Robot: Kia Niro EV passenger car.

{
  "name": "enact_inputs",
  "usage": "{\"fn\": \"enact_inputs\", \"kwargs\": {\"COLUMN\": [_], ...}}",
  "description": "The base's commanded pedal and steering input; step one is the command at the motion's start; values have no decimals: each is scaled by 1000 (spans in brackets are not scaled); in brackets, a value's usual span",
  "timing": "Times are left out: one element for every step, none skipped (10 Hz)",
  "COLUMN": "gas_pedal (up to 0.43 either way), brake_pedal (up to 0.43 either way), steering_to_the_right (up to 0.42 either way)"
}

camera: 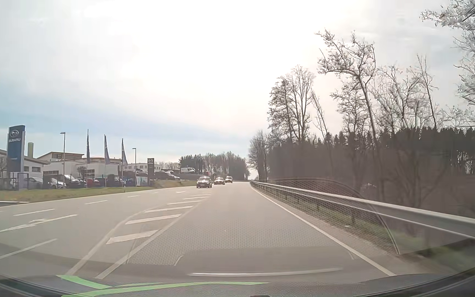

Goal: Follow the waypoints while adhering to traffic rules and regulations

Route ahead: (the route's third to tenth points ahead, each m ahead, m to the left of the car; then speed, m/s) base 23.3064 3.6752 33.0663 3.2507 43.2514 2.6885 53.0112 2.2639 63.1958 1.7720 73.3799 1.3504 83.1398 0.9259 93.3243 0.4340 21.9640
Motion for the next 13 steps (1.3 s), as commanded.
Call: {"fn": "enact_inputs", "kwargs": {"gas_pedal": [268, 268, 280, 280, 280, 280, 280, 280, 287, 287, 287, 287, 287], "brake_pedal": [0, 0, 0, 0, 0, 0, 0, 0, 0, 0, 0, 0, 0], "steering_to_the_right": [-1, 0, 0, 1, 1, 1, 1, 1, 1, 1, 1, 1, 1]}}
